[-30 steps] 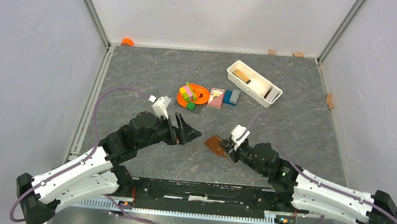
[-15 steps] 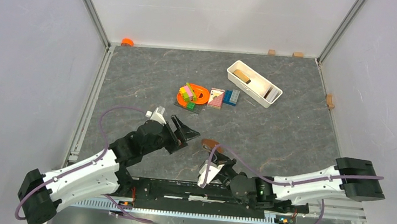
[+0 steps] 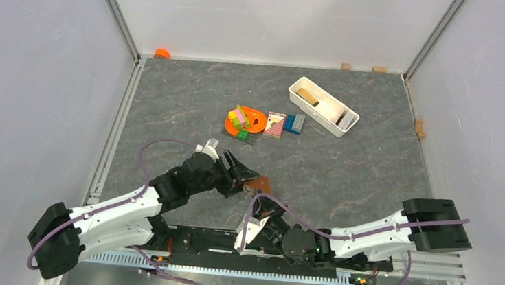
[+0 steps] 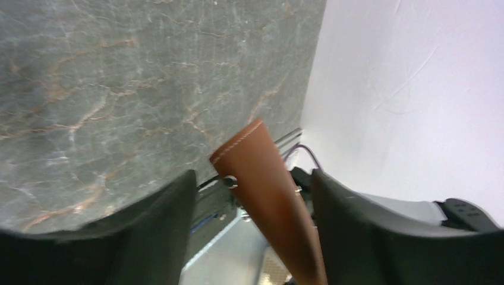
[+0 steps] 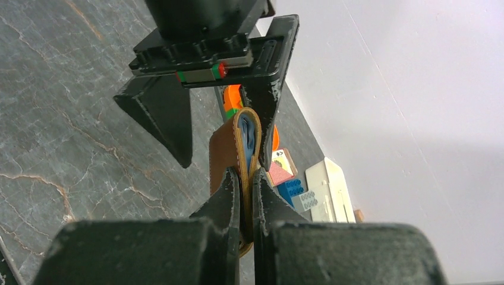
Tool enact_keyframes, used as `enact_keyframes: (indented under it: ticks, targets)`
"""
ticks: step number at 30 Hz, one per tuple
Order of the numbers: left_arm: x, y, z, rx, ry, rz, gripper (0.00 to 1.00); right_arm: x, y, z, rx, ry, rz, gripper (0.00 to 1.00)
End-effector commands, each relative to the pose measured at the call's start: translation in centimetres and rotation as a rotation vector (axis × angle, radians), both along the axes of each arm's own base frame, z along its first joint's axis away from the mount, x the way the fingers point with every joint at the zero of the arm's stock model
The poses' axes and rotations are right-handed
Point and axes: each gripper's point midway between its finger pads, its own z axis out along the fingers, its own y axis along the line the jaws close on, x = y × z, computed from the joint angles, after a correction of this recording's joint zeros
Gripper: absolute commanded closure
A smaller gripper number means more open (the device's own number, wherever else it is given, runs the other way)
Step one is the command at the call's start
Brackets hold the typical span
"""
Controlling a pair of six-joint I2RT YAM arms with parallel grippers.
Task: Put the credit cards into the card holder
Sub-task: Close the card holder at the center of the board.
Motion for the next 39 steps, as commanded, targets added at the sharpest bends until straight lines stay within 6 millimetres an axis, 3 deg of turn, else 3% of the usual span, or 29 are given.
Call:
enact_keyframes:
  ticks: [1, 5, 6, 9, 11, 13, 18, 20, 23, 25, 29, 33, 36, 39]
  targets:
    - [0.2, -1.1, 2.1, -0.100, -0.021, -0.017, 0.34, -0.3, 1.1, 1.7, 0.039, -0.031, 0.001, 1.00]
    - [0.1, -1.0, 1.5, -0.086, -0.022, -0.021, 0.66, 0.0, 0.8, 0.2, -0.023, -0.039, -0.041, 0.98]
    - [0.1, -0.9, 1.1, -0.077, -0.021, -0.021, 0.74, -0.1, 0.8, -0.3, -0.038, -0.032, -0.048, 0.92]
    - [0.3, -0.7, -0.6, -0.042, -0.022, -0.014, 0.97, -0.5, 0.7, -2.1, -0.070, 0.039, -0.047, 0.49]
    - [0.8, -0.6, -1.8, -0.013, -0.064, -0.016, 0.98, -0.7, 0.2, -3.0, -0.049, 0.112, -0.049, 0.27]
    - [1.3, -0.5, -3.1, 0.021, -0.131, -0.026, 0.98, -0.7, -0.8, -3.8, -0.011, 0.184, -0.065, 0.14]
    - [1.7, -1.1, -5.2, 0.070, -0.366, -0.126, 0.98, 0.3, -3.3, -5.4, 0.140, 0.397, -0.143, 0.06]
    - [1.5, -1.2, -6.0, 0.091, -0.404, -0.166, 0.93, 1.2, -4.0, -5.8, 0.222, 0.504, -0.190, 0.04]
    - [1.5, -0.5, -8.1, 0.173, -0.380, -0.177, 0.69, 2.3, -4.4, -6.4, 0.332, 0.676, -0.224, 0.03]
    - [1.5, 0.8, -10.0, 0.285, -0.331, -0.172, 0.59, 2.6, -4.1, -6.8, 0.391, 0.795, -0.218, 0.04]
    - [1.7, 4.2, -11.5, 0.483, -0.274, -0.121, 0.36, 2.7, -3.8, -7.8, 0.484, 0.957, -0.265, 0.06]
    - [1.2, 6.4, -11.4, 0.571, -0.246, -0.092, 0.26, 2.5, -4.2, -10.5, 0.504, 1.070, -0.336, 0.11]
    - [0.6, 5.9, -11.0, 0.540, -0.232, -0.122, 0.24, 2.3, -5.0, -13.1, 0.522, 1.151, -0.395, 0.20]
    - [0.1, 5.1, -10.9, 0.524, -0.208, -0.172, 0.24, 2.1, -5.1, -14.3, 0.567, 1.217, -0.406, 0.27]
